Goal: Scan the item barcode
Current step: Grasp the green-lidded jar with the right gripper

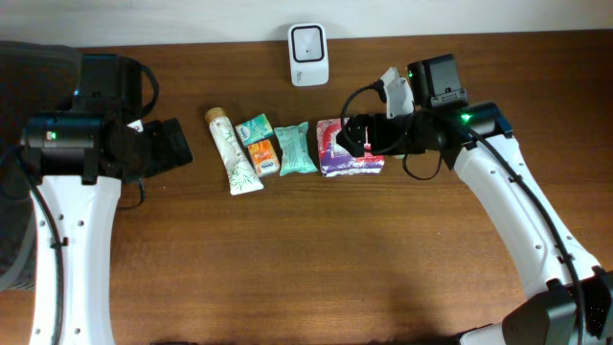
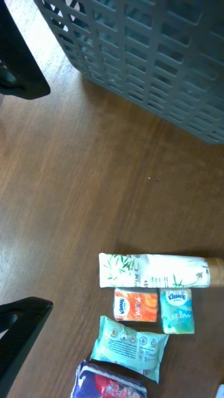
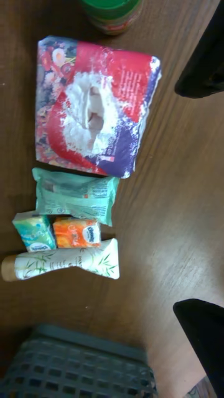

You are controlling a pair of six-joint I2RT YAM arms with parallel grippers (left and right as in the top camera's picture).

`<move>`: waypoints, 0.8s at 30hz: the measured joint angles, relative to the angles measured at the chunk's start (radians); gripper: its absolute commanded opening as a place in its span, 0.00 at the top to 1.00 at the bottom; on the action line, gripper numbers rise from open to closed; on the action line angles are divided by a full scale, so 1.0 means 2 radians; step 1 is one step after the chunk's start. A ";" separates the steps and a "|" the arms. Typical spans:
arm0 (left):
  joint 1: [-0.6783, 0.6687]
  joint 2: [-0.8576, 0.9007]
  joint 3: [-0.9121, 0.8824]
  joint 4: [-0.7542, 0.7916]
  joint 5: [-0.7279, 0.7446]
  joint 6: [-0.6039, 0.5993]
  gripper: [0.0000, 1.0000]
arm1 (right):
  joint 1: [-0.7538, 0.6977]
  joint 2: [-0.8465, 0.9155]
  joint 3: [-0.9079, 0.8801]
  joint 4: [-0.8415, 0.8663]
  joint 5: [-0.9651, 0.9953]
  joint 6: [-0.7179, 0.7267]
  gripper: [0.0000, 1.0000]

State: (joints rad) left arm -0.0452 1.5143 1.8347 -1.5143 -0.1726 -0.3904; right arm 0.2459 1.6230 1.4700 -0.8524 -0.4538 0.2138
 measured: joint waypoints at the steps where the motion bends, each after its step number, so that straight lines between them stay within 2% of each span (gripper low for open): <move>1: 0.000 0.000 0.000 0.000 0.000 0.000 0.01 | 0.000 0.000 0.000 0.007 -0.001 0.000 0.01; 3: 0.000 0.000 0.000 0.000 0.000 0.000 0.01 | 0.000 0.000 0.000 0.024 0.006 0.000 0.02; 8: 0.000 0.000 0.000 0.000 0.000 0.000 0.01 | -0.003 0.000 0.000 0.034 0.190 0.140 0.02; 12: 0.000 0.000 0.000 0.000 0.000 0.000 0.01 | -0.004 0.015 0.000 0.034 0.278 0.166 0.02; 13: 0.000 0.000 0.000 0.000 0.000 0.000 0.01 | -0.006 0.041 0.000 0.039 0.298 0.168 0.01; 16: 0.000 0.000 0.000 0.000 0.000 0.000 0.01 | -0.032 0.070 0.000 0.040 0.293 0.170 0.01; 19: 0.000 0.000 0.000 0.000 0.000 0.000 0.01 | -0.073 0.070 0.001 0.045 0.221 0.170 0.01; 22: 0.000 0.000 0.000 0.000 0.000 0.000 0.01 | -0.076 0.070 0.001 0.061 0.148 0.171 0.02; 24: 0.000 0.000 0.000 0.000 0.000 0.000 0.01 | -0.076 0.070 0.001 0.050 0.153 0.224 0.01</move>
State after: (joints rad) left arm -0.0452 1.5143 1.8347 -1.5143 -0.1726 -0.3908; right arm 0.0933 1.7630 1.4723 -0.7517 -0.1482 0.6613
